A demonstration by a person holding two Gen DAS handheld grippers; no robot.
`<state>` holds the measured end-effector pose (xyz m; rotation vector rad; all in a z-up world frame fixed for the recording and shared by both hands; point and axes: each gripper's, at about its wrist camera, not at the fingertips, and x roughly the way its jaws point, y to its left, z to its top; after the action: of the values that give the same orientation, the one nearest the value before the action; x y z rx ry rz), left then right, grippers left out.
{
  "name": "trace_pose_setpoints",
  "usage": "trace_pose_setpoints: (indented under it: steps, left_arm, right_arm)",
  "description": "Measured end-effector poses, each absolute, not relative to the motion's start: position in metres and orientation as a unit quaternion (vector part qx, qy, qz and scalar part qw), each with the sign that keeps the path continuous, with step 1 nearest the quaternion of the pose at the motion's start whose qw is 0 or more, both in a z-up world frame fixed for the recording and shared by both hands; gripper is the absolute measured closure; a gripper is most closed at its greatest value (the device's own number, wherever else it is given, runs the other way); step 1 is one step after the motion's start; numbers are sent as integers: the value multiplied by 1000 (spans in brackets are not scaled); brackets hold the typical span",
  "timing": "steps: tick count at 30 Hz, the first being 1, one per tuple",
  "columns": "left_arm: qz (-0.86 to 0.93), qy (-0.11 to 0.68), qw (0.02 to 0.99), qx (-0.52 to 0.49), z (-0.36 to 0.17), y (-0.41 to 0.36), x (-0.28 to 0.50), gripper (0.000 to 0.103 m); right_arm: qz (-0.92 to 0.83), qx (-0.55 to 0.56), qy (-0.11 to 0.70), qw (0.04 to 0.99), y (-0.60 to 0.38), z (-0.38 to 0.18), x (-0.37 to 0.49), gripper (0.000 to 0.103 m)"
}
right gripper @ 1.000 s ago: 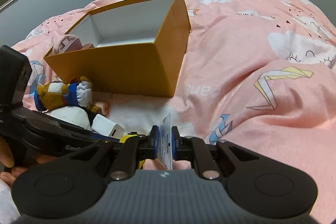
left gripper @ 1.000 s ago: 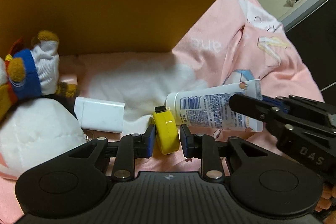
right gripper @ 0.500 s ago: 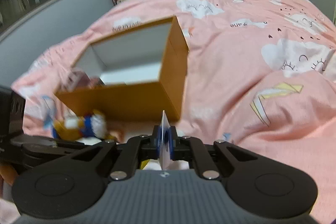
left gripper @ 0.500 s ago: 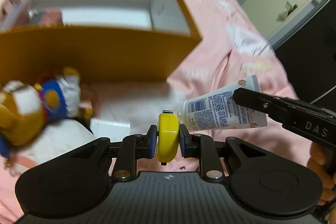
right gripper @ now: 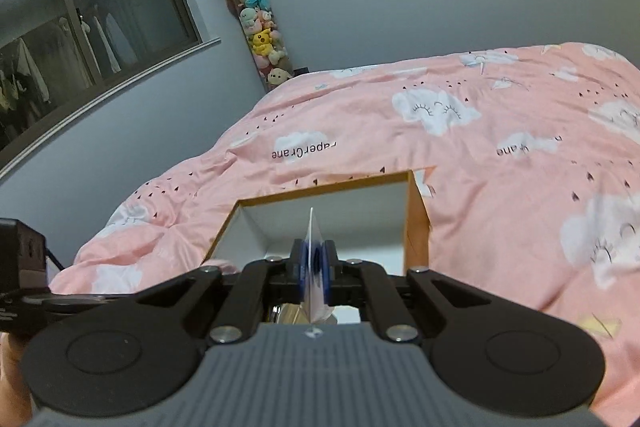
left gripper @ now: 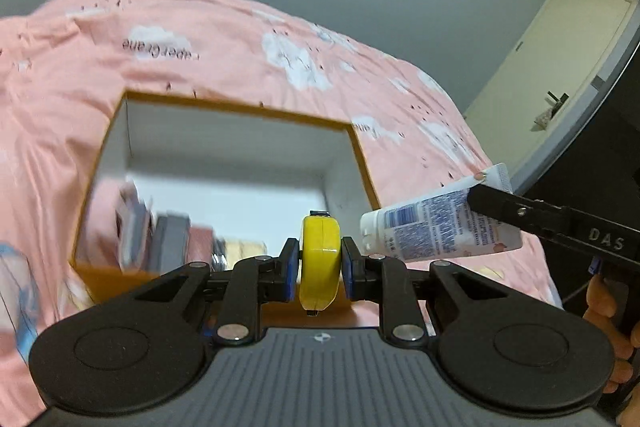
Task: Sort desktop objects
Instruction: 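Lift the tape measure and lotion tube toward the orange box with both tools, then lower the tape measure and lotion tube into the orange box and open both tools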
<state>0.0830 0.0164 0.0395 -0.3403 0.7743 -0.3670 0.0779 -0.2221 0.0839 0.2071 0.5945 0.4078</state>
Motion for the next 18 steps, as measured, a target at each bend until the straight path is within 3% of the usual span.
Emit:
trace_pose_setpoints:
  steps: [9,18]
  left_arm:
    - [-166,416,879,-161,3,17,129,79]
    - [-172,442,852,-220,-25,39,146,79]
  right_arm:
    - [159,59,379,910,-184,30,139,95]
    - [158,65,426,888,-176,-2,161,95]
